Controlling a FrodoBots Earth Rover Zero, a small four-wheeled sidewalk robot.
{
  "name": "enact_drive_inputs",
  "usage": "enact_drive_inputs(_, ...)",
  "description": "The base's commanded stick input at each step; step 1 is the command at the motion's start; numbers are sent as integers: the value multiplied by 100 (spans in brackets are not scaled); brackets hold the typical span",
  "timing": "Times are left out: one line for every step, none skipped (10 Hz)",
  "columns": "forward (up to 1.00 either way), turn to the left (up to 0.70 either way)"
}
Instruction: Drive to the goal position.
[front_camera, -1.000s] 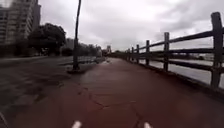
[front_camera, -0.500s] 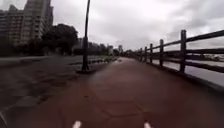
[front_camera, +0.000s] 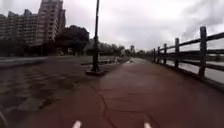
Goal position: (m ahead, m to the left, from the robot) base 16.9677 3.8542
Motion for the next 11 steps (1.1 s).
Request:
enact_drive_inputs(50,50)
enact_drive_inputs(50,50)
enact_drive_inputs(50,50)
enact_drive_inputs(50,50)
enact_drive_inputs(50,50)
enact_drive_inputs(50,50)
enact_drive_inputs(50,50)
enact_drive_inputs(50,50)
enact_drive_inputs(50,50)
enact_drive_inputs(50,50)
enact_drive_inputs(50,50)
